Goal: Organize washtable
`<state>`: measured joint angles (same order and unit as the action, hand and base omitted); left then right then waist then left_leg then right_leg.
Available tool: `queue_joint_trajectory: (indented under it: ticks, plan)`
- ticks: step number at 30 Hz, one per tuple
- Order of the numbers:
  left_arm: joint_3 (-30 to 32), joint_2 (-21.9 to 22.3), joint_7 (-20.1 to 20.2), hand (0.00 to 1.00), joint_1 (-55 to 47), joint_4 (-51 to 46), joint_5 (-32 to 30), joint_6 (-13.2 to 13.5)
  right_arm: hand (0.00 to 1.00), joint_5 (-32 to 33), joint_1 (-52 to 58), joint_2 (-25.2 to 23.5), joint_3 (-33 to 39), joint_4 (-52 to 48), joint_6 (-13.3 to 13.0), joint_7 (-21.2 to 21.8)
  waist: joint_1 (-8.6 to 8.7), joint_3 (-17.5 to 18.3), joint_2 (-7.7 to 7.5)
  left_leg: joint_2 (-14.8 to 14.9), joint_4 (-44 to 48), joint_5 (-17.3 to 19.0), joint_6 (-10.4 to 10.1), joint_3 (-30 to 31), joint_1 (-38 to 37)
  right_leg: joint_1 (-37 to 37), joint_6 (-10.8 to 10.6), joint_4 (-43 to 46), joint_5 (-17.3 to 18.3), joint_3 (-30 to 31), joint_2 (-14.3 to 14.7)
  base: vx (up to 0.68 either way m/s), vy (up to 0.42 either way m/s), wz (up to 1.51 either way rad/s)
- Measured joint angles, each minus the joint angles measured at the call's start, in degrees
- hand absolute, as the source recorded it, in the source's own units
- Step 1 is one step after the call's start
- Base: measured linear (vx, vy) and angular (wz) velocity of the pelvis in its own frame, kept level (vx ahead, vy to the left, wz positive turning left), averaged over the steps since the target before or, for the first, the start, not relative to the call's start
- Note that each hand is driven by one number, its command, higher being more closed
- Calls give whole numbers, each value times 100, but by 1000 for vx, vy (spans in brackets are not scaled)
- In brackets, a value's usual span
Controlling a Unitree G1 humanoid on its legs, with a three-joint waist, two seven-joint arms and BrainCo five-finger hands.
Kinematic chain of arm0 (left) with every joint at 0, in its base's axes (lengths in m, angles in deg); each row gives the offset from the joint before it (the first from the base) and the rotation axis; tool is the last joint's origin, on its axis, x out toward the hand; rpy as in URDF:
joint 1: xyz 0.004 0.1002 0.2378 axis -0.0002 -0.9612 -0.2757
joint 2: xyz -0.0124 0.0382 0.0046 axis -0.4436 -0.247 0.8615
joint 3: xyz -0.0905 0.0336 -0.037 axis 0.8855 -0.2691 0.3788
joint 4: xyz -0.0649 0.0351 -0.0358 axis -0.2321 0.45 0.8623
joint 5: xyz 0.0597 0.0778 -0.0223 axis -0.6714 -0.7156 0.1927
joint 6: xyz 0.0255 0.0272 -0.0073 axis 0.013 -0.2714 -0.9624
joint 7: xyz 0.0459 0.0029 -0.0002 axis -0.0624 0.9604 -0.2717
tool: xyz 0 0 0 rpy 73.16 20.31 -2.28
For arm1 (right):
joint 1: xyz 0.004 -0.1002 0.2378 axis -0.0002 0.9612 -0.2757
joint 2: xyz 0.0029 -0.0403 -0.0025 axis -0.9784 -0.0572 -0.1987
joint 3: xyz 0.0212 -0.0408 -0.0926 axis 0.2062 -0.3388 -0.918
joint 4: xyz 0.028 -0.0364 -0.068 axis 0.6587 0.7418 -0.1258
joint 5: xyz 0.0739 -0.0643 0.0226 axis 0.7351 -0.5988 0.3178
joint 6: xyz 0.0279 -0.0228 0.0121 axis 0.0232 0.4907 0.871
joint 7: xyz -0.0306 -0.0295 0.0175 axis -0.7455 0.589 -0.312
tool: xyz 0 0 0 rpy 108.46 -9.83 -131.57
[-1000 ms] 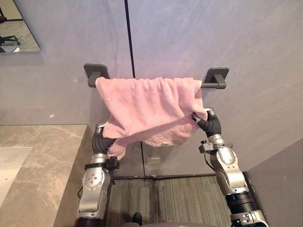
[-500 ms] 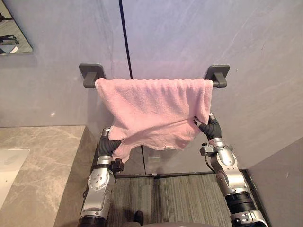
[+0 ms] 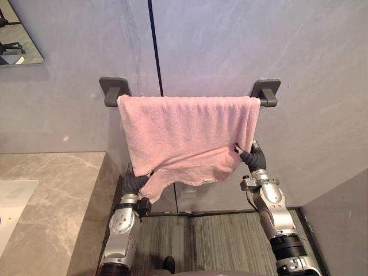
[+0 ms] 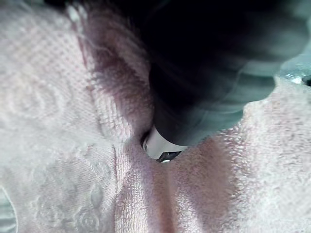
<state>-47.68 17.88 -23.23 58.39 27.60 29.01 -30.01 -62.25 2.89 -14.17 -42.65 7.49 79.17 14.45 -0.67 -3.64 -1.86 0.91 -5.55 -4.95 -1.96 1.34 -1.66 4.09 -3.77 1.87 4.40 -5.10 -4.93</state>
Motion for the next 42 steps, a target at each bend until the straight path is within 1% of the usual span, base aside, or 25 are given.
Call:
queue_joint_trajectory:
  ticks: [2,8,9,10,17,21,24,25,32,35,42]
  plan:
    - [6,1,0,100,-28,44,0,-1,100,-30,-23,-87,0,126,-71,3,-1,-2,7,0,-4,0,-1,4,-1,13,1,-13,-1,-14,9,0,0,0]
    - [10,26,0,100,-30,195,-7,7,100,-115,-63,-115,0,335,-90,15,-1,32,69,5,-35,5,-8,13,-10,82,6,-119,-14,-70,14,-2,-3,3]
    - [10,31,-1,100,-30,206,-10,9,0,-135,-64,-115,0,340,-90,15,-2,34,73,5,-35,6,-10,12,-10,85,6,-124,-14,-71,16,0,0,0]
    - [17,46,-4,0,-29,226,-10,10,0,-146,-61,-118,0,355,-90,15,-1,35,74,6,-35,8,-13,12,-12,97,8,-137,-16,-79,18,0,0,0]
    - [136,103,-106,0,-46,341,-8,2,0,-151,-34,-112,95,737,-64,-34,-1,33,65,17,-37,26,-35,-2,-32,176,14,-231,-54,-93,30,-1,-3,1]
    - [176,103,-168,0,-235,345,-9,-35,0,-206,243,-118,98,1016,158,-166,1,15,35,37,-36,45,-45,-10,-32,197,19,-280,-66,-89,31,0,0,0]
    - [262,103,-190,0,-381,509,-9,-106,0,-248,537,-126,99,1095,270,-254,4,9,32,38,-35,58,-54,-18,-29,216,12,-333,-89,-87,32,0,0,0]
    - [269,103,-205,0,-406,613,-9,-155,0,-263,613,-131,109,1109,278,-265,6,8,30,41,-34,60,-58,-21,-29,217,12,-337,-89,-87,34,0,0,0]
    - [270,106,-281,0,-549,999,19,-264,0,-425,868,-324,202,1256,318,-438,9,-47,-3,106,-29,69,-71,-40,-89,272,44,-359,-111,-70,81,-17,-11,-1]
    - [273,114,-283,0,-679,1035,119,-272,0,-440,971,-327,214,1257,380,-486,13,-59,16,113,-34,69,-71,-58,-92,266,47,-359,-113,-46,82,-45,-18,-4]
    - [284,114,-288,0,-723,1196,164,-271,0,-438,1089,-327,322,1269,384,-505,13,-72,36,107,-31,73,-75,-93,-91,253,45,-362,-113,-13,83,-4,-2,-1]
